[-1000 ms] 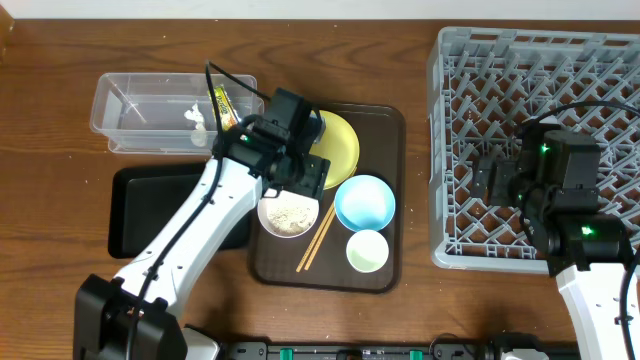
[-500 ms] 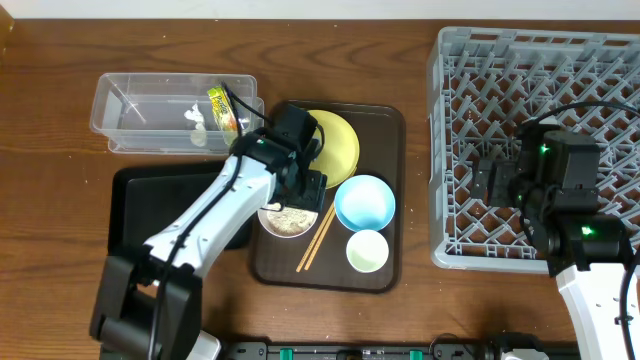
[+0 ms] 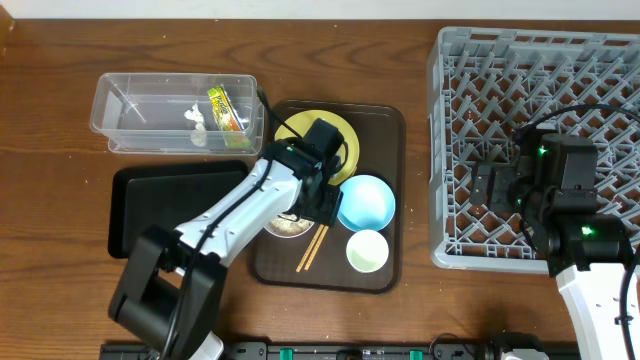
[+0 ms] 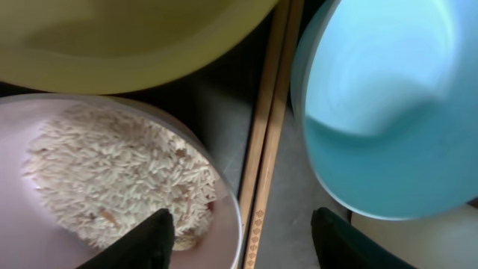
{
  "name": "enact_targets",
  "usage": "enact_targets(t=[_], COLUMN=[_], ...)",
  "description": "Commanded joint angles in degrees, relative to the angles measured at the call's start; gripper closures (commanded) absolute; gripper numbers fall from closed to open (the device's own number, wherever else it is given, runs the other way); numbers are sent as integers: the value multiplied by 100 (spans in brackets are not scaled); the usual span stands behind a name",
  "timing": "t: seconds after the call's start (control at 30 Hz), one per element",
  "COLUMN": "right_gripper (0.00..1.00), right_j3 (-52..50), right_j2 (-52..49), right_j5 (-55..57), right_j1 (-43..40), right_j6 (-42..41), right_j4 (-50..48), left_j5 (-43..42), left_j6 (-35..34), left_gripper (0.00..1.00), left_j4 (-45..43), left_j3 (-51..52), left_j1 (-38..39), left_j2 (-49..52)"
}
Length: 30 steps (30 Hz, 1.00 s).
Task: Sort waste into correct bins and load items into the dishwasher rack
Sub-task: 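Grasp the rim of the white rice bowl with the left gripper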
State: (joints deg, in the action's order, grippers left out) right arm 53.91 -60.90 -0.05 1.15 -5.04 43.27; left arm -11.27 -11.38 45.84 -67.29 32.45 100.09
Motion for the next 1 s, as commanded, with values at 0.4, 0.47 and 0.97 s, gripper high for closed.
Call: enact_targets(t=[0.4, 0.47, 0.97], right_gripper=[1, 1, 1], right_j3=[105, 105, 105], right_j2=[2, 2, 2], right_j5=[-66, -63, -61], right_j1=[33, 33, 33], right_j6=[-28, -26, -26], right_j4=[157, 153, 175], left_j5=[35, 35, 262], left_j6=[-339, -337, -387], left_gripper=[59, 61, 79], left_j4=[-11, -11, -15], left_j3=[48, 50, 267], left_j1=[203, 203, 203], left_j2=[439, 439, 439])
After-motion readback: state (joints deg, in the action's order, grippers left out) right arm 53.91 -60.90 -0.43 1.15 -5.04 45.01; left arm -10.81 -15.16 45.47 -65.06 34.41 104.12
